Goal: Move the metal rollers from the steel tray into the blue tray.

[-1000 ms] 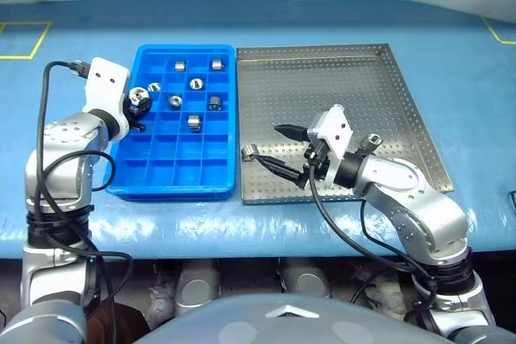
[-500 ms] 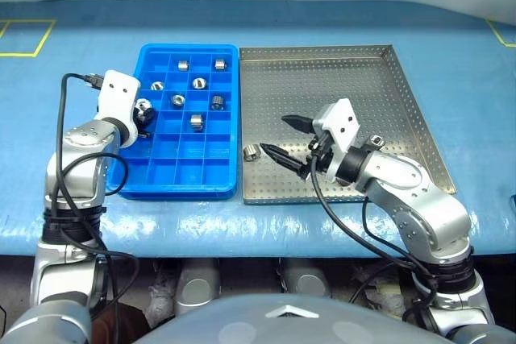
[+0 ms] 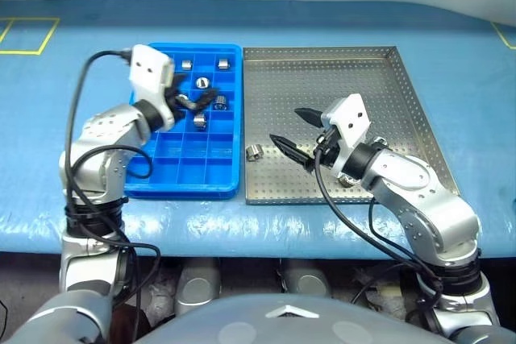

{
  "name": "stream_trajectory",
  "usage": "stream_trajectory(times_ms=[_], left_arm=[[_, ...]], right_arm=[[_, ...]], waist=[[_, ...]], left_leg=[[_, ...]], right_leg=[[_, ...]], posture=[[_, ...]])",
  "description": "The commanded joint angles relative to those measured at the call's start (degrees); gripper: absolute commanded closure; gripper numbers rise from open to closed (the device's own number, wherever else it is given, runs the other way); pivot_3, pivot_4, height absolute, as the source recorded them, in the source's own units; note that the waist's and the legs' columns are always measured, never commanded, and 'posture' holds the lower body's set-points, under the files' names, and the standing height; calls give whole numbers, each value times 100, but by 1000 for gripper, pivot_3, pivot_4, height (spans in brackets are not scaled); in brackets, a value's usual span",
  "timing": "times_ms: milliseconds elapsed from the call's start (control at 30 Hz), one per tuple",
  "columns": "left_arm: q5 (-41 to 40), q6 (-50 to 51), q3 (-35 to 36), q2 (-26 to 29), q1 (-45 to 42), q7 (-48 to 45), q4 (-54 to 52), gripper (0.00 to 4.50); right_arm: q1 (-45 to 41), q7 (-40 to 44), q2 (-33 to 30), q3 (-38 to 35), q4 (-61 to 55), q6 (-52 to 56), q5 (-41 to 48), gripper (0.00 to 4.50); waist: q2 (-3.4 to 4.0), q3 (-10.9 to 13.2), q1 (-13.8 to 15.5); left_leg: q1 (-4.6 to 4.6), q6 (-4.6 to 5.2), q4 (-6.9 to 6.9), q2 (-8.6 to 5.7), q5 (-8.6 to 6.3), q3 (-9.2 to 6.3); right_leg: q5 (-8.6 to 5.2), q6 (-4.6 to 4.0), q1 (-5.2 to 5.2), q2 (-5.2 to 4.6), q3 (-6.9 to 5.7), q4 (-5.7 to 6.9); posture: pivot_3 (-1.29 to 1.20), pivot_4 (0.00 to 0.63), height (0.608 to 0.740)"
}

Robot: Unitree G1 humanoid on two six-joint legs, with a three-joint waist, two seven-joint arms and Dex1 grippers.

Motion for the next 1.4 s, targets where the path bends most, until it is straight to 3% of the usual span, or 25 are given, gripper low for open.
stream_trajectory(times_ms=[33,233,567,1067,1333,1400], left_arm=[[281,-260,-924,291,-292,-669,446,163],[809,-566,-1977,765,-1029,-1549,1205,163],[1739,-1035,-3176,1474,-2015,-3050,1802,163],[2579,-1448,-3764,1049,-2401,-3891,2659,163],[2912,-1524,-3740,991,-2395,-3952,2778,2731],[2946,-1505,-3689,968,-2398,-3918,2807,2731]], right_arm=[[265,151,-297,-199,-269,-35,-8,629],[500,-33,-262,-281,-377,-95,-37,629],[636,-385,120,-181,-355,-424,-304,629],[688,-478,272,-194,-375,-611,-486,629],[675,-579,368,-227,-327,-654,-526,629],[660,-590,390,-212,-306,-660,-533,629]], waist=[[2,-1,-119],[2,1,-476],[2,1,-700],[2,1,-863],[2,1,-912],[2,1,-912]], left_leg=[[1,0,-2,0,0,0],[8,2,1,11,0,3],[0,2,-2,10,0,6],[-3,4,-3,12,-1,4],[-1,4,-1,13,-1,4],[-1,4,-1,13,-1,4]], right_leg=[[0,0,0,0,0,-1],[-1,0,-6,13,6,14],[-4,-4,-16,12,10,15],[-7,-6,-19,14,10,17],[-7,-6,-19,15,12,22],[-7,-6,-18,15,12,22]], posture=[[-115,150,740],[-159,150,740],[-204,150,740],[-225,150,740],[-221,150,740],[-219,150,740]])
